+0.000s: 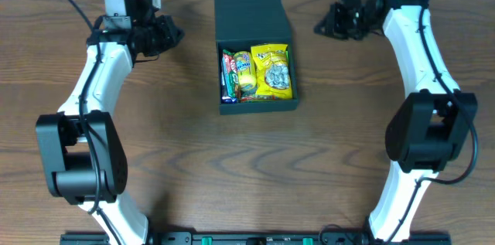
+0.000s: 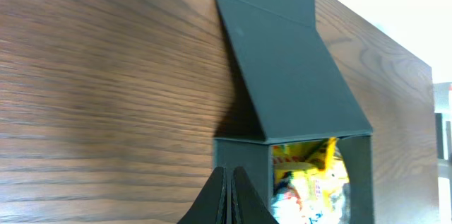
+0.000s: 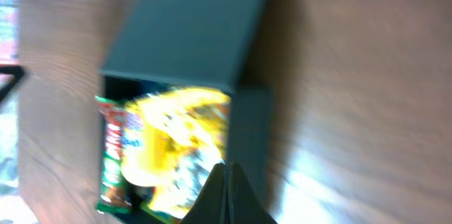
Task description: Pack container
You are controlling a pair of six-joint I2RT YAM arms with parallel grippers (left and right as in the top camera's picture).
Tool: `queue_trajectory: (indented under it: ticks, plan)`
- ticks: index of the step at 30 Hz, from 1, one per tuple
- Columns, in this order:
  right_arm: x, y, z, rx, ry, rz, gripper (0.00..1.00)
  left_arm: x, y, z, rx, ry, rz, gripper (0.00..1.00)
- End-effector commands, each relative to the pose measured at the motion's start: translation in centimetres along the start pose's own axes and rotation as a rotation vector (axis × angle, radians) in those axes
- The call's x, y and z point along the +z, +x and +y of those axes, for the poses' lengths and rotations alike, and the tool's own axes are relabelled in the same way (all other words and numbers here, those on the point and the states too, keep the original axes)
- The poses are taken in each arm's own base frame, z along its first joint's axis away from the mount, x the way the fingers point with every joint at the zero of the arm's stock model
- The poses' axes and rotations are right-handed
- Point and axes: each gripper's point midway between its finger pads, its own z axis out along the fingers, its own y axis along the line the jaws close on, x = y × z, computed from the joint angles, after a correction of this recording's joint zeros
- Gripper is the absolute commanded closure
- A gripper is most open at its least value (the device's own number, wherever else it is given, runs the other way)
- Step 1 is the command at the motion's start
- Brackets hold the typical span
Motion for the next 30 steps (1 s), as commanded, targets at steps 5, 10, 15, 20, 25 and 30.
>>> queue_trajectory:
  ticks: [5,10,15,20,25,30]
  plan:
    - [4.0,7.0,-2.5,0.021,0.053,0.198,0.99,0.5,0.1,-1.8,-0.015,-0.042,-0.025,0.94]
    - [6.4,10.6,-1.6,0.033,-0.029,0.283,0.99,0.6,0.2,-1.9,-0.012,-0.041,-0.022,0.94]
    - [7.6,12.5,0.2,0.011,-0.073,0.335,0.99,0.5,0.1,-1.6,-0.014,-0.056,-0.027,0.95]
    - [8.4,13.9,2.7,-0.031,-0.119,0.379,0.99,0.5,0.5,-1.0,-0.024,-0.078,-0.013,0.95]
    - [8.7,13.8,1.5,-0.023,-0.041,0.373,0.99,0.3,0.6,0.0,-0.035,-0.130,-0.015,0.95]
    - [8.2,11.1,-0.6,0.056,-0.005,0.277,0.99,0.6,0.4,0.7,-0.028,-0.157,-0.026,0.94]
